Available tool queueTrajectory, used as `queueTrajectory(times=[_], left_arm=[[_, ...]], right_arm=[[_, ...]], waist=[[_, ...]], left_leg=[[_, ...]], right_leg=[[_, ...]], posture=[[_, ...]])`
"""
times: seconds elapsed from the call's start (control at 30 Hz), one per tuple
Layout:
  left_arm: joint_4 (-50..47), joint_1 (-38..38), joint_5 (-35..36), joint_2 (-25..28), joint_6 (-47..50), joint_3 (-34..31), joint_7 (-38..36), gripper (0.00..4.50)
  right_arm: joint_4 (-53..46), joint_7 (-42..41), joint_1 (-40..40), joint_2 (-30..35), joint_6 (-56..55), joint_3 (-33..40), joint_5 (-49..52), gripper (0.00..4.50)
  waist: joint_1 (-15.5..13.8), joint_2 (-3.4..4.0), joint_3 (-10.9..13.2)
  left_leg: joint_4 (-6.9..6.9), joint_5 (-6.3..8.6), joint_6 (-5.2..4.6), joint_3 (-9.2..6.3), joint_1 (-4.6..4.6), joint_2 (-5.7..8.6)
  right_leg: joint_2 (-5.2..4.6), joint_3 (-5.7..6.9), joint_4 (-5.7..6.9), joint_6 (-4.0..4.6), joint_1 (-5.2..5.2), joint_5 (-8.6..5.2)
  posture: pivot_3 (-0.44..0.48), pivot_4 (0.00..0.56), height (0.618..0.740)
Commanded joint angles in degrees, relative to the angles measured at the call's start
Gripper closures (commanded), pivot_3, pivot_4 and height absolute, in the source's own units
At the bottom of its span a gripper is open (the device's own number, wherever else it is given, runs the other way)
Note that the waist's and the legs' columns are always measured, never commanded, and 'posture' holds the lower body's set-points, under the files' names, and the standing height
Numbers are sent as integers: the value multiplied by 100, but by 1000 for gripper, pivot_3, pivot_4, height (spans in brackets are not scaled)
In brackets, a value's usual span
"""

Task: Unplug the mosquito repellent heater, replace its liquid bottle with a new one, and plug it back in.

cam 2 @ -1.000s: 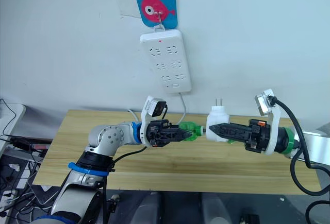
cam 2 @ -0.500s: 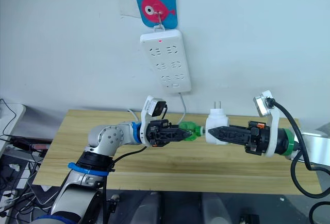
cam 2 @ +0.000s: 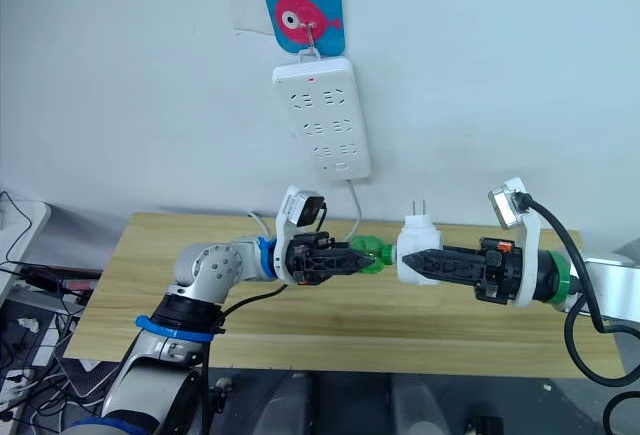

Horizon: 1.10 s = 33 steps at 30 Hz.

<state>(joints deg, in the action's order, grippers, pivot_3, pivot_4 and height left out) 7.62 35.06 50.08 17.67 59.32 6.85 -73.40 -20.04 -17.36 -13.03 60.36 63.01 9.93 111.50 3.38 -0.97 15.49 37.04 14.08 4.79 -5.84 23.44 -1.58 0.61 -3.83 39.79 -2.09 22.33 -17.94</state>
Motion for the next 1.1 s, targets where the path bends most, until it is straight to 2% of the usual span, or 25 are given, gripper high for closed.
queueTrajectory(times=[0.03,0.43,0.57,0.8,1.1], left_arm=[[-89,49,1,-29,-99,-5,-93,2164],[-152,9,-41,-82,-161,119,-104,2164],[-114,37,-98,-139,-198,130,-116,2164],[-70,59,-170,-247,-238,102,-108,2164],[-103,65,-140,-282,-148,81,-146,2164]], right_arm=[[-157,-67,-99,24,-26,36,150,1519],[-313,112,-275,-94,-137,-136,150,1519],[-519,378,-320,18,-236,-312,150,1519],[-606,889,-508,-176,-496,-482,150,1519],[-744,722,-563,-266,-518,-581,150,1519]], waist=[[2,0,0],[2,0,0],[4,1,-1],[5,0,-1],[6,1,-1]], left_leg=[[0,0,0,0,0,0],[2,0,0,0,-2,0],[3,0,0,0,-2,0],[4,0,-1,-1,-1,0],[4,0,0,-4,-1,0]], right_leg=[[0,0,3,0,0,0],[0,0,8,0,0,0],[0,0,10,0,0,0],[0,0,9,0,0,0],[0,4,11,0,0,0]], posture=[[-84,207,740],[-94,210,740],[-97,212,740],[-100,214,740],[-105,214,740]])
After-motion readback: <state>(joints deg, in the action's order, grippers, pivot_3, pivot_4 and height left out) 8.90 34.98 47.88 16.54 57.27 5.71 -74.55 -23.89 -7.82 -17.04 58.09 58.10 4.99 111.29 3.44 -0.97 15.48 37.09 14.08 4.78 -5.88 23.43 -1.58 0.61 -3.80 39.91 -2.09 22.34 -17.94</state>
